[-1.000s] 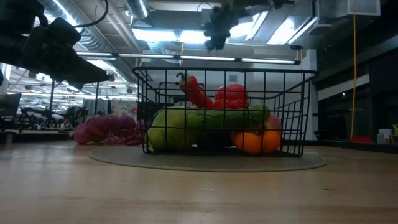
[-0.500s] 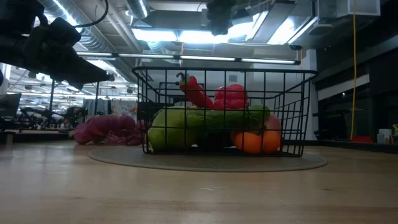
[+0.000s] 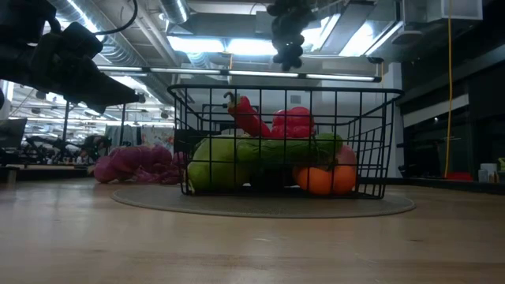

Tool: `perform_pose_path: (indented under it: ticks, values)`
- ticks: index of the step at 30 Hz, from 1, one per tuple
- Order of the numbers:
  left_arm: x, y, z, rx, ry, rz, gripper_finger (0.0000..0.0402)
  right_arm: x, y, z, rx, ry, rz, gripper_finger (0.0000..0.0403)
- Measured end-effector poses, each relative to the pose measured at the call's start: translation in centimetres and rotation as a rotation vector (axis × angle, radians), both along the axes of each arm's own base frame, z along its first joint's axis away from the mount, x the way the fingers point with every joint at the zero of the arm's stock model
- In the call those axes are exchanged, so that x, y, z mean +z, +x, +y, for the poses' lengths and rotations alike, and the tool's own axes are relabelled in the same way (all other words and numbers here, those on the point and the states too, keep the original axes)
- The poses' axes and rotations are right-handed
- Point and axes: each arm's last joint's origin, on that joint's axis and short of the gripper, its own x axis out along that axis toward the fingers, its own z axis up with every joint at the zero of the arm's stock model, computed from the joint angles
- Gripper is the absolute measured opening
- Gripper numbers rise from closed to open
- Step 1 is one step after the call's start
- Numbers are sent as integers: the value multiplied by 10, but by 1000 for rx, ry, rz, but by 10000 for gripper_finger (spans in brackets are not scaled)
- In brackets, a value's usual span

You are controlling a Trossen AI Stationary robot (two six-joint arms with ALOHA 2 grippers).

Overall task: Build produce basket
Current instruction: Put the grapes into the wire basket

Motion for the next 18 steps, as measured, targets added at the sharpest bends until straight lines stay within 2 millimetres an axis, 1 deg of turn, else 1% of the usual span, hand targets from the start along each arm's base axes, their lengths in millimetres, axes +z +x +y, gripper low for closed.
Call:
perform_pose_path:
  ticks: [7, 13, 18]
  values:
    - [0, 0, 0, 0, 0, 0, 96, -6, -2, 5, 19, -12, 61, 0]
    - [0, 0, 0, 0, 0, 1, 96, -7, -3, 9, 36, -17, 79, 0]
    - [0, 0, 0, 0, 0, 0, 96, -13, -6, 13, 54, -33, 148, 0]
